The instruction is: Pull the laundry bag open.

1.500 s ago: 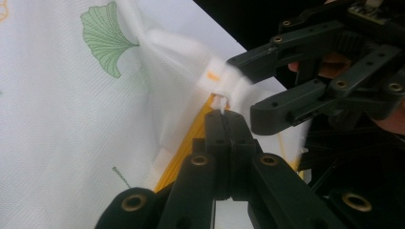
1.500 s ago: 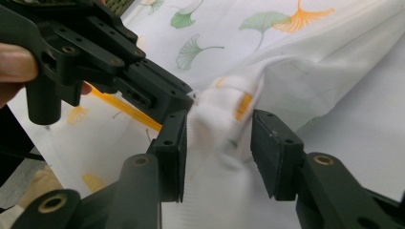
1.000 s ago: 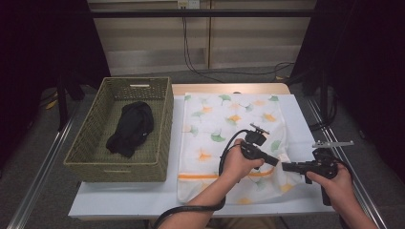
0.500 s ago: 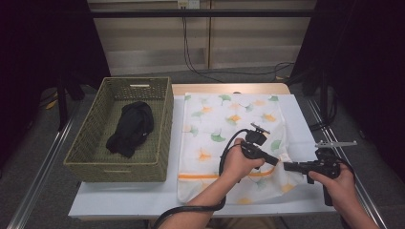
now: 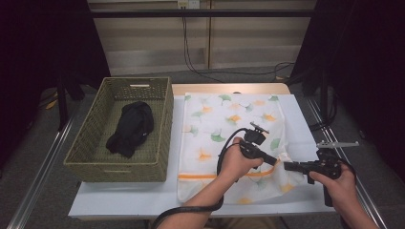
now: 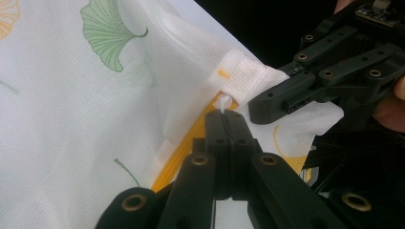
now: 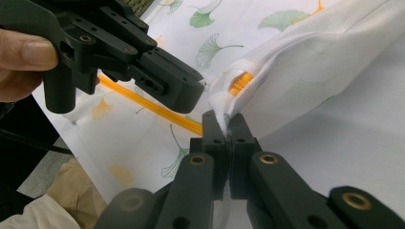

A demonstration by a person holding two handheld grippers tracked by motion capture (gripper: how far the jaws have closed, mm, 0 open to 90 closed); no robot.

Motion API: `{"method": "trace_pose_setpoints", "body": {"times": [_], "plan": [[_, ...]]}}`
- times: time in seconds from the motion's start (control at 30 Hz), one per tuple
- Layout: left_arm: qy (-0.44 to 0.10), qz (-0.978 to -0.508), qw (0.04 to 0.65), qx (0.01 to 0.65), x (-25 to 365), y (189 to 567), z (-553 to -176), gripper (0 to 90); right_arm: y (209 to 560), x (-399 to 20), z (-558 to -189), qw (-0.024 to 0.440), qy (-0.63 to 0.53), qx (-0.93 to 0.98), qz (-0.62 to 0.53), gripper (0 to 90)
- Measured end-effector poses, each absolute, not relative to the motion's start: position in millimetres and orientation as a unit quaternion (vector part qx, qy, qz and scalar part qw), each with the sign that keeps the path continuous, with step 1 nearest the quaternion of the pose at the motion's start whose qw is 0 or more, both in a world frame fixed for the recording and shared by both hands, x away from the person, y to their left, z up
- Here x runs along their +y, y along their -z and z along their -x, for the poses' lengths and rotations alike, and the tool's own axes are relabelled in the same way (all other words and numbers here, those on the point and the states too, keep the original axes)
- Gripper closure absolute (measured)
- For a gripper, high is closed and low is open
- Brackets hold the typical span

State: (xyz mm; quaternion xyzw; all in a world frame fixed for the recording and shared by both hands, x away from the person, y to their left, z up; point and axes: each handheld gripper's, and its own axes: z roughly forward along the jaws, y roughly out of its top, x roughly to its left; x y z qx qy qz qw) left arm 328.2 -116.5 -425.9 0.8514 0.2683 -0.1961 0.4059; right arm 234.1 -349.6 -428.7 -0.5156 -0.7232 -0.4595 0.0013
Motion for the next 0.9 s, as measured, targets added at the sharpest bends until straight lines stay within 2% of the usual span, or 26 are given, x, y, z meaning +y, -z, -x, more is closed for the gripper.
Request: {"method": "trace_pose_setpoints", "body": {"times": [0.9], "plan": [[0.212, -0.854, 0.389, 0.273, -119.1, 426.8, -326.4, 90.0, 427.5, -355.6, -228.8, -0.006, 0.465, -0.712, 0.526, 90.0]]}}
